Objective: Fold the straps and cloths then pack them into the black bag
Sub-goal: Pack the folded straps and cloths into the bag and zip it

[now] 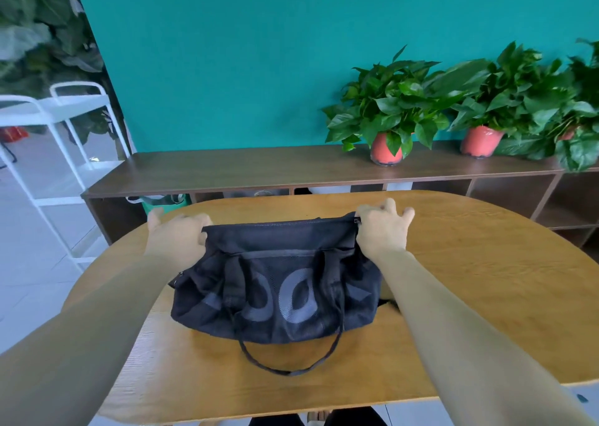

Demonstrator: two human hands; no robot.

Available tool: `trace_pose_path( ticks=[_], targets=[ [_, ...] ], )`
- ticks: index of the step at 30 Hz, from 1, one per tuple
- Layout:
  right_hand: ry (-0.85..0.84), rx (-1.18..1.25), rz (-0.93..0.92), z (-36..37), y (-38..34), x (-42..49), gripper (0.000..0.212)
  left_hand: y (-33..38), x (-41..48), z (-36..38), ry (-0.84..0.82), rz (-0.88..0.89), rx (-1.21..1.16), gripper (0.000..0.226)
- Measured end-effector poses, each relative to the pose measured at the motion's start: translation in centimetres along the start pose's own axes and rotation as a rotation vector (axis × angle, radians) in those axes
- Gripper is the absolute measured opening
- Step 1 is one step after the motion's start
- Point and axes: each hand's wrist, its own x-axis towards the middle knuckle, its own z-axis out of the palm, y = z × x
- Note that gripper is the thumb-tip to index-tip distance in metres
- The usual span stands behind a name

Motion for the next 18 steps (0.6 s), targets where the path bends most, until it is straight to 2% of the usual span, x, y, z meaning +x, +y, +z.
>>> trace_pose_path(
  ticks=[3, 6, 9, 14, 18],
  targets=[
    [-0.01, -0.062, -0.032, -1.1, -0.1, 0.1, 0.025, -0.5, -0.3, -0.4, 0.01, -0.003, 0.022, 0.018],
    [-0.034, -0.082, -0.028, -1.3, -0.4, -0.5, 0.029, -0.2, -1.2, -0.9, -0.034, -0.031, 0.052, 0.021],
    [-0.053, -0.036, -0.01, -1.2, -0.5, -1.1, 0.033, -0.1, -2.2, -1.4, -0.067, -0.035, 0.01, 0.023],
    [-0.129, 0.125, -0.1, -1.1, -0.7, -2.0, 0.044, 0.7, -3.4, -1.7, -0.064, 0.003, -0.058, 0.035],
    [-0.184, 0.11, -0.152, -1.1, -1.4, -2.6, 0.046, 2.5, -3.2, -1.7, -0.109, 0.063, -0.102, 0.045]
  ],
)
